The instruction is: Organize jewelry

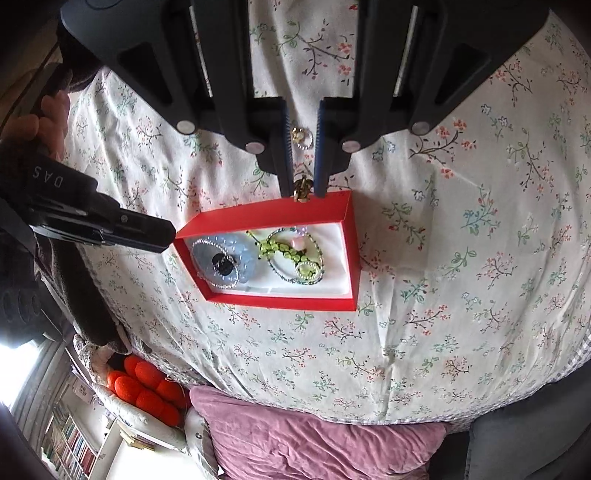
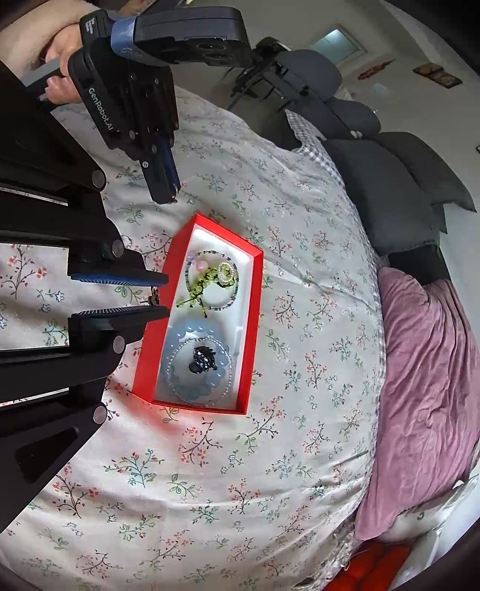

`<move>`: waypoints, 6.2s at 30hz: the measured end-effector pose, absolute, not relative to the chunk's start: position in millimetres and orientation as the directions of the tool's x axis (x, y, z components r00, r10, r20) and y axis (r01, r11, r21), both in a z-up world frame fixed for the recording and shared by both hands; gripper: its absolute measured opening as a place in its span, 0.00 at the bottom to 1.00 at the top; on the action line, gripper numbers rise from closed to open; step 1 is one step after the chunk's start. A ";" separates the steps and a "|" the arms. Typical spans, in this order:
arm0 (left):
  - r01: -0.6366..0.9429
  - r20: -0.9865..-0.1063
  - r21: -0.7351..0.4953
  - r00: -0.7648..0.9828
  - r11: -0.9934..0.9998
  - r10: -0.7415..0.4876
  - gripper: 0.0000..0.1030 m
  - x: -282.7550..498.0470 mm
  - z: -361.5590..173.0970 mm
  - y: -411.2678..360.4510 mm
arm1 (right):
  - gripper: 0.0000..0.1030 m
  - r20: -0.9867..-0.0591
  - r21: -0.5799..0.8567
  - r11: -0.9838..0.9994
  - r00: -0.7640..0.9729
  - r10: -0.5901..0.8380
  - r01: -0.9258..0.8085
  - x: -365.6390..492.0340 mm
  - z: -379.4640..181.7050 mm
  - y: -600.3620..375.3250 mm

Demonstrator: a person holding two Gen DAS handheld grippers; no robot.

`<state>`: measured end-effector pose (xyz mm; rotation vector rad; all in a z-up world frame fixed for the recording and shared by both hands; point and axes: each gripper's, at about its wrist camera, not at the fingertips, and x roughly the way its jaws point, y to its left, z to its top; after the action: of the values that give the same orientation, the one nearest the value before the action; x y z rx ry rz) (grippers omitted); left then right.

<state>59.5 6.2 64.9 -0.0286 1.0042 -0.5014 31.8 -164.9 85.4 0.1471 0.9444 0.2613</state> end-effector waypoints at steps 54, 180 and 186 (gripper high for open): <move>0.287 -0.830 -0.138 0.489 0.948 -0.269 0.90 84.1 66.4 -36.2 | 0.80 -0.788 0.252 0.962 0.600 0.139 0.108 52.1 86.7 -228.9; 0.510 -0.879 -0.121 0.344 0.851 -0.331 0.42 36.8 0.9 15.4 | 0.29 -0.844 0.210 0.939 0.435 0.314 -0.271 36.9 -4.7 -107.5; 0.516 -0.879 -0.118 0.343 0.848 -0.331 0.43 36.1 -0.5 16.1 | 0.16 -0.854 0.167 0.943 0.435 0.283 -0.287 43.7 -11.0 -95.5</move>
<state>36.1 16.1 -0.5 0.1932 1.0895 -0.5550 43.7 -95.5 -11.0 -0.0040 1.0626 0.3550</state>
